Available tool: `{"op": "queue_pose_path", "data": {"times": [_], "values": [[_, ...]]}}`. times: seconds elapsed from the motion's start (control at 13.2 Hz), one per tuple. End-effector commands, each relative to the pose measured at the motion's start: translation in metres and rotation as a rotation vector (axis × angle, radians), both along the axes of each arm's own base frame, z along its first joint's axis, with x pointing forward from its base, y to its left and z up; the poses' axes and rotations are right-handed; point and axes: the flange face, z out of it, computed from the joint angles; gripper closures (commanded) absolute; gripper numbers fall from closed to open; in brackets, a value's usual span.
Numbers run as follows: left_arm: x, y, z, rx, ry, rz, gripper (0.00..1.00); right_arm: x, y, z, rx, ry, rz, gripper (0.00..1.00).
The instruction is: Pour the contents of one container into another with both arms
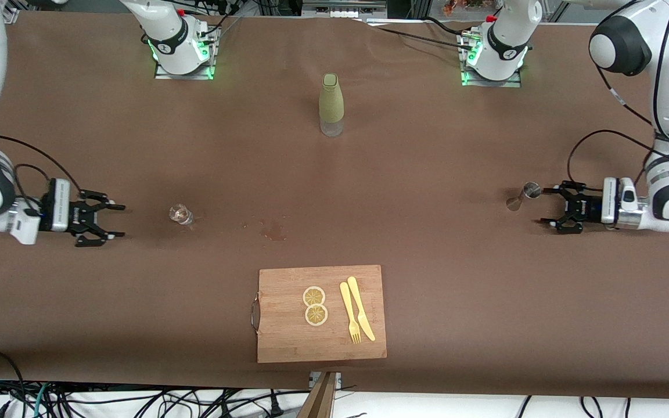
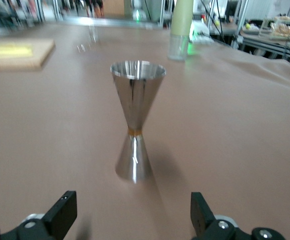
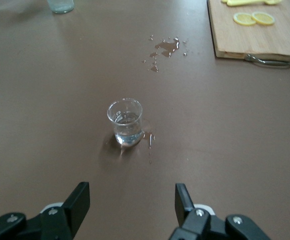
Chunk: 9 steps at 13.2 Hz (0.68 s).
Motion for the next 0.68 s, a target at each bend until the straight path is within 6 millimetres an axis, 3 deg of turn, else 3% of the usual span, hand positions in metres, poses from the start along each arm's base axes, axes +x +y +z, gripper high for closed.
{"op": "queue_pose_path", "data": {"times": [0.0, 0.08, 0.23, 0.45, 0.61], "values": [[0.018, 0.02, 0.028, 0.201, 0.179, 0.045, 0.0, -0.016, 0.002, 0.055, -0.117, 0.056, -0.09, 0.23], [0.027, 0.02, 0.042, 0.266, 0.248, 0.076, 0.0, -0.02, 0.002, 0.077, -0.163, 0.077, -0.131, 0.23], [0.046, 0.01, 0.094, 0.421, 0.402, 0.157, 0.0, -0.027, 0.007, 0.123, -0.266, 0.102, -0.208, 0.23], [0.069, -0.032, 0.18, 0.612, 0.575, 0.291, 0.0, -0.046, 0.024, 0.182, -0.407, 0.152, -0.37, 0.22], [0.077, -0.069, 0.235, 0.722, 0.676, 0.408, 0.0, -0.055, 0.047, 0.221, -0.497, 0.171, -0.497, 0.21]]}}
